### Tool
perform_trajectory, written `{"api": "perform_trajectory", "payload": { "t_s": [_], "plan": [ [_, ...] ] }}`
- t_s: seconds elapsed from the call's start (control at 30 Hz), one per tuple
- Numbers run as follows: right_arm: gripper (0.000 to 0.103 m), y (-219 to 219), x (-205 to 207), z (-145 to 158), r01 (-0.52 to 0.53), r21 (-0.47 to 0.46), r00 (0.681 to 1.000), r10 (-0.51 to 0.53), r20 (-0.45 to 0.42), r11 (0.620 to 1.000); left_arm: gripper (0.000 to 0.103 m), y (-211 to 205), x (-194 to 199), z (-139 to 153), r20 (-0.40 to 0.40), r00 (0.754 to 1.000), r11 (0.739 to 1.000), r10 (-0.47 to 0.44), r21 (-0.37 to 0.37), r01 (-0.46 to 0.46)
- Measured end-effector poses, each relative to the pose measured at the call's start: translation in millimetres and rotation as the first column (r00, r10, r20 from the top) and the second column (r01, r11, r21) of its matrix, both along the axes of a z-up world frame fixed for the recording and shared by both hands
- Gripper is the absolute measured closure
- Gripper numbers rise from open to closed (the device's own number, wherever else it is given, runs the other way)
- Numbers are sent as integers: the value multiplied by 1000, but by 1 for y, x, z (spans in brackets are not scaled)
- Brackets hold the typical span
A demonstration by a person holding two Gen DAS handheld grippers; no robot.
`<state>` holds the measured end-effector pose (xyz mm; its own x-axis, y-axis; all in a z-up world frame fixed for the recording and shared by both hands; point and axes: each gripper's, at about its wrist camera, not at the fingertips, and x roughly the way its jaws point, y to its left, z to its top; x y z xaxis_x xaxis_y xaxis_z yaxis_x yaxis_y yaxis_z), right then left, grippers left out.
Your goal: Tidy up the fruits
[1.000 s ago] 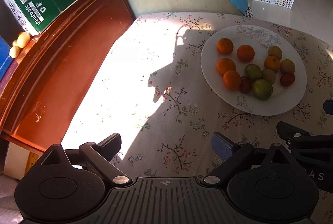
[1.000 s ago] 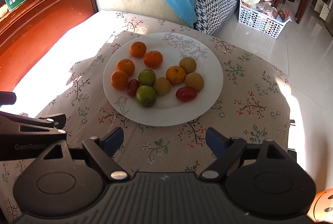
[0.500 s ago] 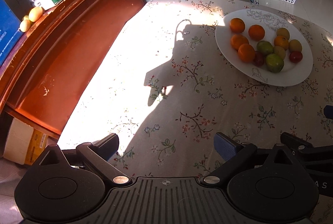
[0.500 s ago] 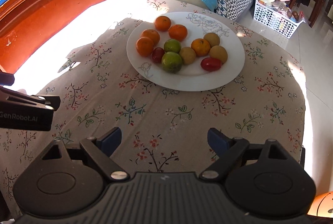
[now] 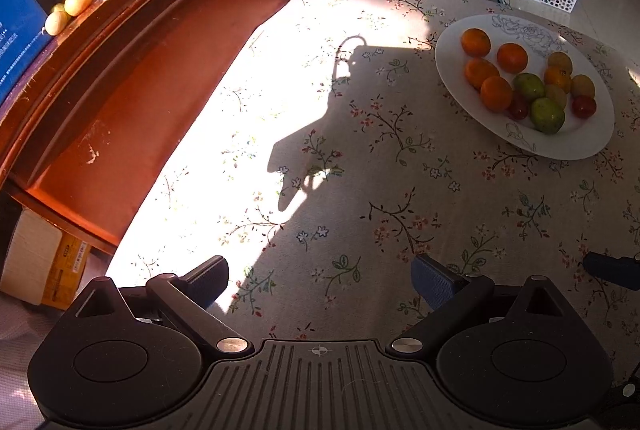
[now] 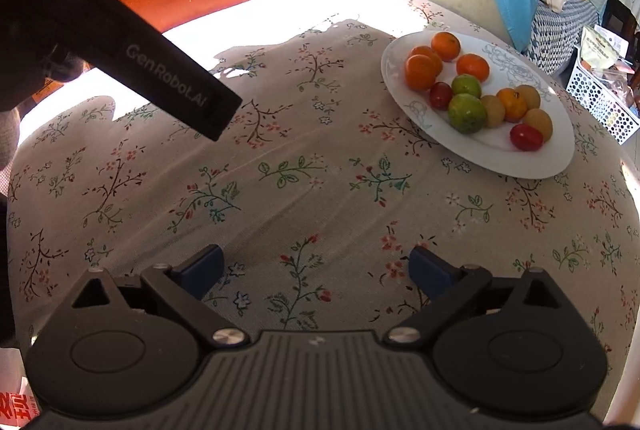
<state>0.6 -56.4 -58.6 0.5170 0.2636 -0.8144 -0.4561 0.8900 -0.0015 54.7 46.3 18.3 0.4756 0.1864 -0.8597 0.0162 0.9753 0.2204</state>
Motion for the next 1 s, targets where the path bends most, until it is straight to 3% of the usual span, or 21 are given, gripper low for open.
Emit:
{"api": "perform_trajectory", "payload": {
  "t_s": [0.27, 0.5, 1.0],
  "plan": [
    [1, 4, -11, -8, 26, 68, 993, -34, 117, 997, 4, 1, 3, -7, -9, 1000, 1000, -11, -9, 11],
    [1, 11, -14, -13, -47, 95, 980, 27, 197, 994, 4, 3, 5, -12, -25, 1000, 1000, -6, -10, 6],
    [1, 12, -8, -16, -81, 105, 977, 58, 206, 991, 4, 7, 11, -21, -51, 999, 1000, 17, -6, -17]
  ]
}}
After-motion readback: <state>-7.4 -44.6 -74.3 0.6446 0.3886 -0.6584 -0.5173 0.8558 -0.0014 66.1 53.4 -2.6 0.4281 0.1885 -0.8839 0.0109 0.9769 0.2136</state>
